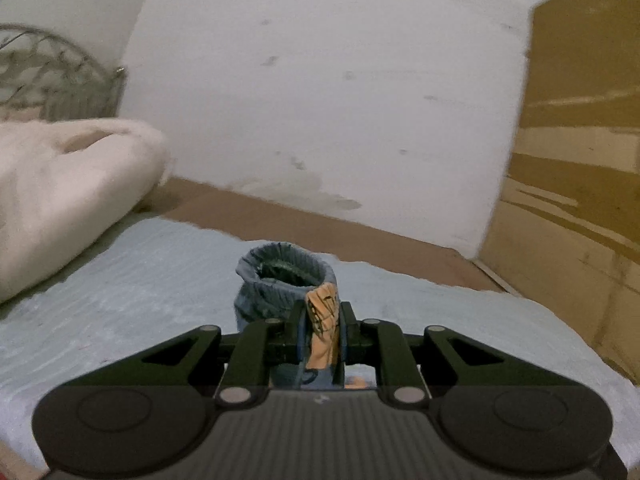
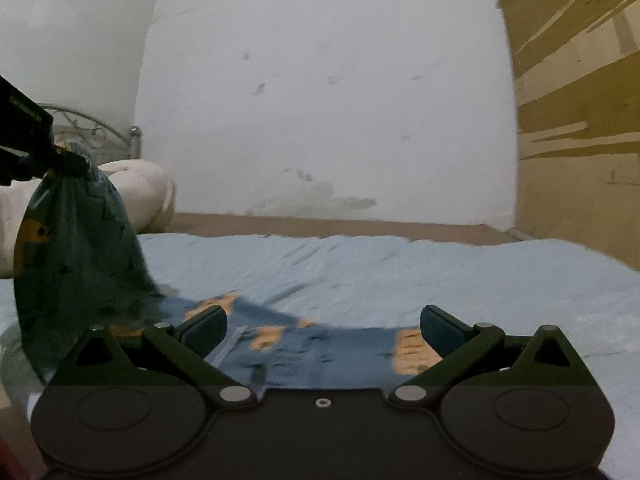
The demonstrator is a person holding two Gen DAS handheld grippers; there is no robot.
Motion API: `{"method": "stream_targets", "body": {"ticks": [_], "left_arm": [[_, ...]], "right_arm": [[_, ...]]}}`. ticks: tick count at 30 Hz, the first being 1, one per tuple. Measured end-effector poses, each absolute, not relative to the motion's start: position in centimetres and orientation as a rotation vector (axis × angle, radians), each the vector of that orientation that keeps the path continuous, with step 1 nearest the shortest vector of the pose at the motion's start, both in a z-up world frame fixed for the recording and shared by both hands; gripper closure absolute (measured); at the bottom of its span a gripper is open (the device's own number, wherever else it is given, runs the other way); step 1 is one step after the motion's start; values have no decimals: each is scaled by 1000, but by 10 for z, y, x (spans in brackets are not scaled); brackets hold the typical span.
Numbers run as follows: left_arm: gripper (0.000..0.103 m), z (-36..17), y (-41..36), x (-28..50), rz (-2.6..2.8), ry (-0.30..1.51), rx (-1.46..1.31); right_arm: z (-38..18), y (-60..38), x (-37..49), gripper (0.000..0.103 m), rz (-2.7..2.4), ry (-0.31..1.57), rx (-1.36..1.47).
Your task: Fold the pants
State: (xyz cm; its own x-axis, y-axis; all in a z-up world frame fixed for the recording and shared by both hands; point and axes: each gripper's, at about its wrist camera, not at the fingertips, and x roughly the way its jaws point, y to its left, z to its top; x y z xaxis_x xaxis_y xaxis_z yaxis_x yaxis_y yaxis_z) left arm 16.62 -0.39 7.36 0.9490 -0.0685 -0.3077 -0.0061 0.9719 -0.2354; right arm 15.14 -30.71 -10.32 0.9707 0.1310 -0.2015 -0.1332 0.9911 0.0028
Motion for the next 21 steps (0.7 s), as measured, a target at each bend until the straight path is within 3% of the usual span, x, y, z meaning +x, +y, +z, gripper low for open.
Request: {"method": "stream_targets", "body": {"ticks": [9,21], "left_arm": [[87,77,-109,172,-204,332,-72],[86,31,-229,163,-385,430,191]], "right_arm": [[-105,-361,129,1,1,209,12],[-122,-430,126,1,-205,215,153]]}}
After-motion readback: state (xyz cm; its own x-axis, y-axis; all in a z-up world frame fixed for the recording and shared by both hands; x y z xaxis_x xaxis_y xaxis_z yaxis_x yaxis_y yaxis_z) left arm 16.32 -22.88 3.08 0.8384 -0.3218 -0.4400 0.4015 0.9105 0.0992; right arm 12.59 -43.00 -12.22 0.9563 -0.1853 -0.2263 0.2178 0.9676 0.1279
